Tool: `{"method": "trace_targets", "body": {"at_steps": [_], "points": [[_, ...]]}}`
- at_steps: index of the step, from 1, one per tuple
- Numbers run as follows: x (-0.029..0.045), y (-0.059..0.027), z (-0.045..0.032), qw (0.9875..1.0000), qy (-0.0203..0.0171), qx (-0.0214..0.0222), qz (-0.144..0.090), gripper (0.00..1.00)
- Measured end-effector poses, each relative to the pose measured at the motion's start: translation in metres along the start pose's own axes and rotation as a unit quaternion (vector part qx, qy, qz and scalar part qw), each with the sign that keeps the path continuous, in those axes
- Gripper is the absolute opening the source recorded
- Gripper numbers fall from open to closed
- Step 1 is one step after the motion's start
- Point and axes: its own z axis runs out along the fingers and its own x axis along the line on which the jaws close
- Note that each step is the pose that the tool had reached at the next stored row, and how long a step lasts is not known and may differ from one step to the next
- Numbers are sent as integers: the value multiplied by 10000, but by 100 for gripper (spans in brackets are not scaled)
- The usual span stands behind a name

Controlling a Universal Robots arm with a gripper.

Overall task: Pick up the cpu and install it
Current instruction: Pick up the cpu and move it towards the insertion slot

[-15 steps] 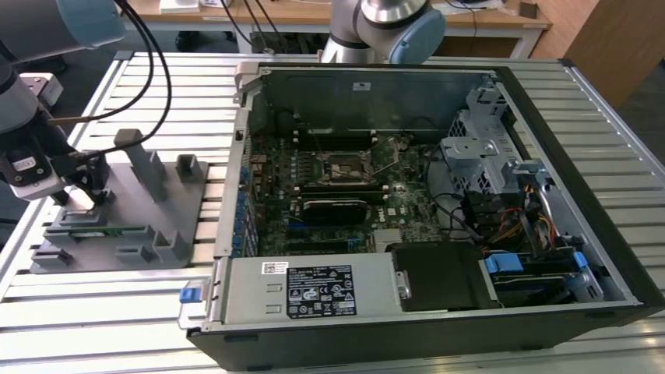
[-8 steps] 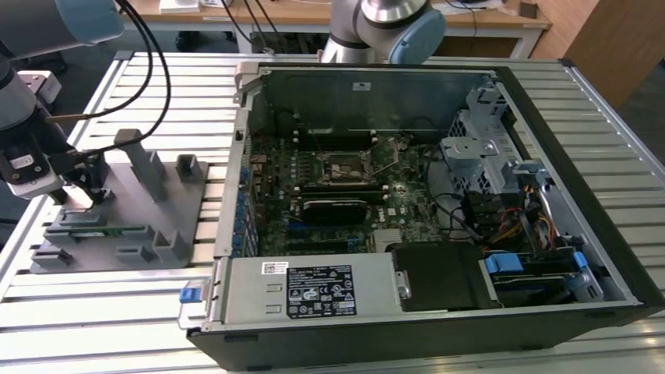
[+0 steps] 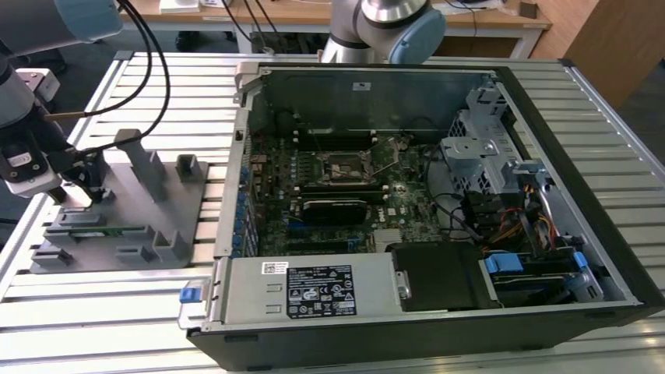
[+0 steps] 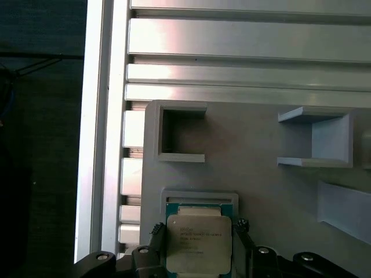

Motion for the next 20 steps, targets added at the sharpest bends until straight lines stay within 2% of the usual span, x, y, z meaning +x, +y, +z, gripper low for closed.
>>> {"method": "trace_targets", "body": {"at_steps": [9, 20], "points": [[1, 1, -16, 10000, 0, 0, 0, 54], [2, 4, -94, 10000, 0, 0, 0, 54]]}}
